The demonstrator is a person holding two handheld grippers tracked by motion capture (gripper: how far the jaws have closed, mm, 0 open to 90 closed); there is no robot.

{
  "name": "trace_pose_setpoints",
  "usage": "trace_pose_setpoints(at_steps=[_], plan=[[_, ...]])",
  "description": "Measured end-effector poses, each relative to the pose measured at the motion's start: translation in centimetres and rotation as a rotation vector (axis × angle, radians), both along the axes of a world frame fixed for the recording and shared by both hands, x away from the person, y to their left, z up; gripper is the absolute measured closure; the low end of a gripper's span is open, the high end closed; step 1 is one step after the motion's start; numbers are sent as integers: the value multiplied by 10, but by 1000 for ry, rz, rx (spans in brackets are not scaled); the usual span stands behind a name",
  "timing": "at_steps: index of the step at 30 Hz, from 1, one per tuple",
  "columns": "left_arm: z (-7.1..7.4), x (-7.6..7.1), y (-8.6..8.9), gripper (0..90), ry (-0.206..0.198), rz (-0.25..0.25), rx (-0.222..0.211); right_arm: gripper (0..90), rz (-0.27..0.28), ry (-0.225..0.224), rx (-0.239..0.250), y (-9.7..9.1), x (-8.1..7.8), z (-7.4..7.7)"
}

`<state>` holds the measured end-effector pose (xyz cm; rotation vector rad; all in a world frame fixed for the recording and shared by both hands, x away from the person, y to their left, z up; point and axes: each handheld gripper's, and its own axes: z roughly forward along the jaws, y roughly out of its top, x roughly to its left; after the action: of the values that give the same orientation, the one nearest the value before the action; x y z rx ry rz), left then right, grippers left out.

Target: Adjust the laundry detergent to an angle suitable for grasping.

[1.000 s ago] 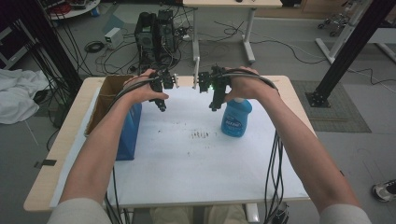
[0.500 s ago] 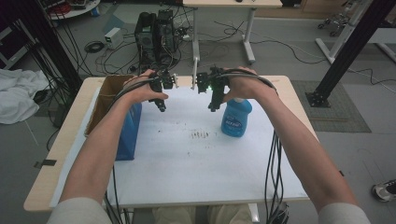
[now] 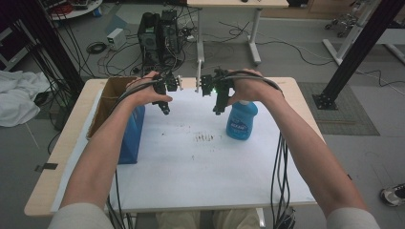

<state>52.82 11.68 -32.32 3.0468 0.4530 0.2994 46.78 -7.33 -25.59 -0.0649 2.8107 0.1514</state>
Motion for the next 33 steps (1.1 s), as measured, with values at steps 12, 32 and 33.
trace_pose_setpoints(at_steps=[12, 32, 33], plan=[[3, -1, 0, 235, -2, 4, -1, 130, 2, -4, -30, 4, 3, 2], [11, -13, -2, 235, -12, 12, 1, 130, -8, 4, -17, 2, -5, 9], [12, -12, -1, 235, -10, 8, 4, 130, -8, 4, -16, 2, -5, 9]])
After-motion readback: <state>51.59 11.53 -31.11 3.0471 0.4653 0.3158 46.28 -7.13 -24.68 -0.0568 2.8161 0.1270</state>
